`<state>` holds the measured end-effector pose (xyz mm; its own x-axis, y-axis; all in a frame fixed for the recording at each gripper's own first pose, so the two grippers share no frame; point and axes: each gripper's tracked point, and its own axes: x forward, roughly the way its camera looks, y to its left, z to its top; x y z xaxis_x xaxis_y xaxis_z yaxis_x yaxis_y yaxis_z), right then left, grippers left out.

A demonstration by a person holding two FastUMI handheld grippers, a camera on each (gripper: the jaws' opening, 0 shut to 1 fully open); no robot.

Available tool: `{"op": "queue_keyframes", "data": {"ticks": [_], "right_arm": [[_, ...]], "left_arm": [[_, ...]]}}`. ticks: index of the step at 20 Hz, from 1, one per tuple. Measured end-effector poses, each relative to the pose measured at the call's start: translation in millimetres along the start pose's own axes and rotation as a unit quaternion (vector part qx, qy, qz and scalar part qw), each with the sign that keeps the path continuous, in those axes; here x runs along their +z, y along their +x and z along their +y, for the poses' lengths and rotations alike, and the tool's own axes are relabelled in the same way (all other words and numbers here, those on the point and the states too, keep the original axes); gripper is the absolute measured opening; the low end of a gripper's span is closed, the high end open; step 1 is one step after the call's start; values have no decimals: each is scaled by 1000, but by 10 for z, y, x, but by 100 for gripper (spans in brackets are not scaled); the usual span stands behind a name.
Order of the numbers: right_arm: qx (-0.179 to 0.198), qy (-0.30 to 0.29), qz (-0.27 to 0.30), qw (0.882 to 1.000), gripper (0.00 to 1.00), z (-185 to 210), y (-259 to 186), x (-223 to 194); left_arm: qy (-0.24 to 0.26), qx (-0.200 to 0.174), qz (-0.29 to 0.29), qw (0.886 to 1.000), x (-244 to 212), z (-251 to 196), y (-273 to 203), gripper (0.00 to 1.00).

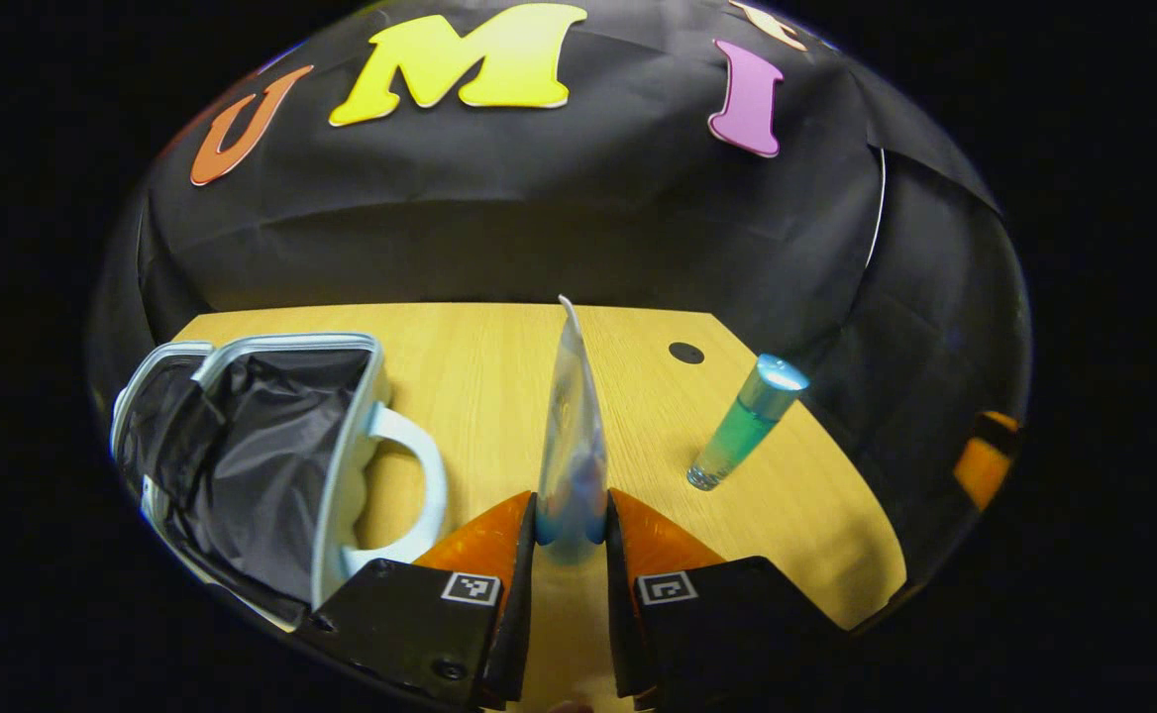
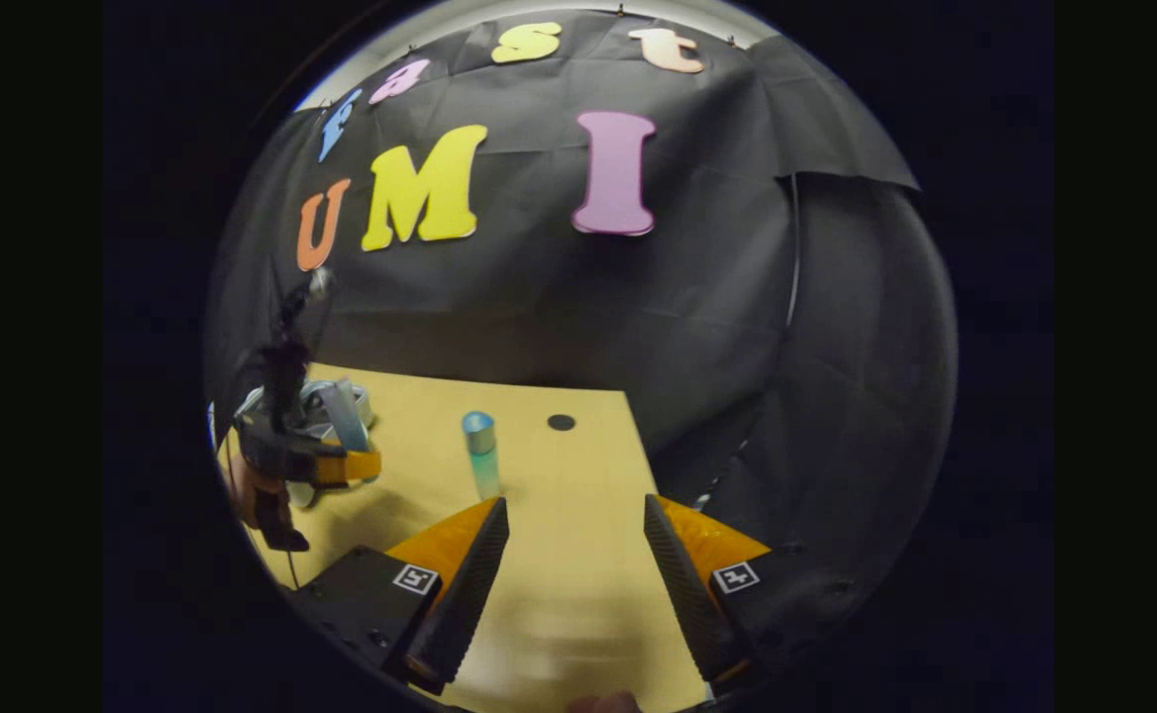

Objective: First open the suitcase, pack the skin care products into it, and then close the suitcase.

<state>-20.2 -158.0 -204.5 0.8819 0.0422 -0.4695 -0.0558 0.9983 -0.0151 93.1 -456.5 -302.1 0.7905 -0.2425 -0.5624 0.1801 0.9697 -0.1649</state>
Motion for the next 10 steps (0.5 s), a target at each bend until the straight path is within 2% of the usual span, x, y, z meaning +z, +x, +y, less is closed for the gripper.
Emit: {"op": "queue_keyframes", "data": {"ticks": [2, 4, 10], "right_arm": [[25, -4, 5, 1000, 84, 245, 283, -60], [42, -3, 2, 999, 81, 426, 545, -51], [57, 8, 26, 998, 81, 724, 1223, -214]], "left_arm": [[-3, 5, 0, 1000, 25, 75, -372, 36], [-9, 13, 0, 1000, 32, 156, -708, 36], [-33, 59, -14, 998, 46, 565, -1370, 36]]}}
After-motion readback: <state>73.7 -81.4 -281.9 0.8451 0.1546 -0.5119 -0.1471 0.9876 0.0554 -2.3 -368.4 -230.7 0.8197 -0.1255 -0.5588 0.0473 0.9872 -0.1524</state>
